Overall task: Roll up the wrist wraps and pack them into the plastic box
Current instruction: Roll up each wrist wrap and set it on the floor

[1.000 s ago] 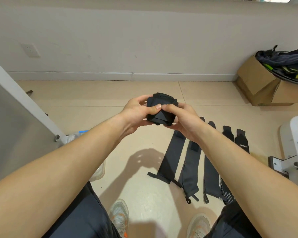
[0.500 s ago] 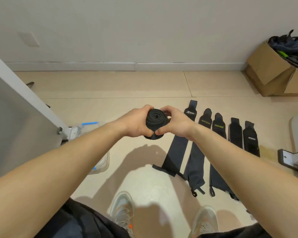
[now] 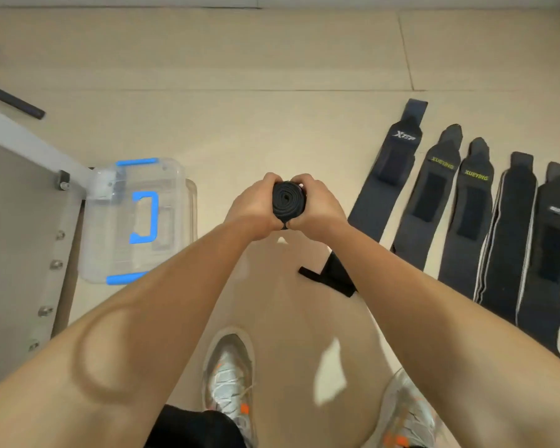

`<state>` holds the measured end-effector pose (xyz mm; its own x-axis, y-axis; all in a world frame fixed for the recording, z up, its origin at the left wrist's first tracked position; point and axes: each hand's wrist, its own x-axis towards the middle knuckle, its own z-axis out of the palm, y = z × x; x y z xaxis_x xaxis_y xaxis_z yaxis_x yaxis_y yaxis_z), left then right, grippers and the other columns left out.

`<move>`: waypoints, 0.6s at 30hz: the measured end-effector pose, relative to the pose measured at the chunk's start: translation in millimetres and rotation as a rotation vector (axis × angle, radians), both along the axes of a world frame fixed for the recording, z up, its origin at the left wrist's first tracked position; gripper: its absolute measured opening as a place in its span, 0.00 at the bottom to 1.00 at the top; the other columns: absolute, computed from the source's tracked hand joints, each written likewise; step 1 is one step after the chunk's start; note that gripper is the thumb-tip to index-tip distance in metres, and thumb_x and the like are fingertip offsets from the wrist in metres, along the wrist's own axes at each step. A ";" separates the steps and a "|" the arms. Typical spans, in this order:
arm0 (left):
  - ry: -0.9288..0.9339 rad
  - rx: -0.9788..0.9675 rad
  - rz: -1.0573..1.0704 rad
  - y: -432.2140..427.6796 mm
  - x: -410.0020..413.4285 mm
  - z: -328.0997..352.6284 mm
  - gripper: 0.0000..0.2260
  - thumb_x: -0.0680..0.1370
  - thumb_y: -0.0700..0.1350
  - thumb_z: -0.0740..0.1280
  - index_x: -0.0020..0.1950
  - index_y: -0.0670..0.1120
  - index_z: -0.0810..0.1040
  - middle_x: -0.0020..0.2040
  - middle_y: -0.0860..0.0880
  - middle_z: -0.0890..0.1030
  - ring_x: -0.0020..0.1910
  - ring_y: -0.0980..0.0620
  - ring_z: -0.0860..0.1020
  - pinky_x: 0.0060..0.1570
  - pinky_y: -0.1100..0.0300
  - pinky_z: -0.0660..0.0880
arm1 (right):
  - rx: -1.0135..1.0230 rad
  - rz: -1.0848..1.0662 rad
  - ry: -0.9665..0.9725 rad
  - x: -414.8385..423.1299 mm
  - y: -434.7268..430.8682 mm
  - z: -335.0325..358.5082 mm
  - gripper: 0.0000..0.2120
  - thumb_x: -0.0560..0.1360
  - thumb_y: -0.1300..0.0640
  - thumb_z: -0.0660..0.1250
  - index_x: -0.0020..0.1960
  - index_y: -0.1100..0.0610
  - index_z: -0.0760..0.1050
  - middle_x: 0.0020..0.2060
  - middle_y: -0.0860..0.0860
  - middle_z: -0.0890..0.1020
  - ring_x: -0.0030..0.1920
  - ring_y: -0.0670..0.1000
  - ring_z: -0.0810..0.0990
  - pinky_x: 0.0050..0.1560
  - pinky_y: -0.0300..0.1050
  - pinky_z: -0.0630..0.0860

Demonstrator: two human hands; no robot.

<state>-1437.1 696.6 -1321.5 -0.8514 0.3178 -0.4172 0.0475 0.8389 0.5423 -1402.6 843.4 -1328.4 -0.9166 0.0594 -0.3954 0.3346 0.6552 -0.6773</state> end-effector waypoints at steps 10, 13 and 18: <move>-0.001 0.086 0.116 3.2 -19.0 -83.0 0.23 0.64 0.45 0.71 0.58 0.56 0.72 0.52 0.54 0.78 0.47 0.49 0.80 0.44 0.45 0.81 | 0.010 -0.041 0.056 -24.3 -10.4 -89.0 0.32 0.61 0.53 0.70 0.65 0.42 0.71 0.56 0.48 0.78 0.52 0.54 0.78 0.50 0.52 0.79; -0.059 0.087 0.134 2.2 -11.0 -79.4 0.37 0.69 0.45 0.72 0.76 0.54 0.62 0.65 0.52 0.75 0.60 0.48 0.78 0.57 0.46 0.78 | -0.021 -0.044 0.026 -17.1 -10.3 -89.5 0.36 0.62 0.52 0.71 0.69 0.44 0.67 0.58 0.49 0.77 0.55 0.53 0.77 0.53 0.52 0.78; -0.132 0.080 0.169 5.7 0.2 -56.8 0.49 0.63 0.52 0.70 0.82 0.52 0.51 0.68 0.47 0.75 0.64 0.45 0.77 0.60 0.43 0.77 | -0.040 -0.110 -0.060 -6.0 -1.6 -76.7 0.47 0.58 0.43 0.73 0.74 0.50 0.63 0.63 0.55 0.76 0.61 0.57 0.78 0.56 0.57 0.80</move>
<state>-1436.9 702.4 -1378.3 -0.8349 0.2121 -0.5079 -0.1659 0.7828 0.5998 -1408.7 841.8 -1405.1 -0.8798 0.1415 -0.4538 0.4441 0.5851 -0.6786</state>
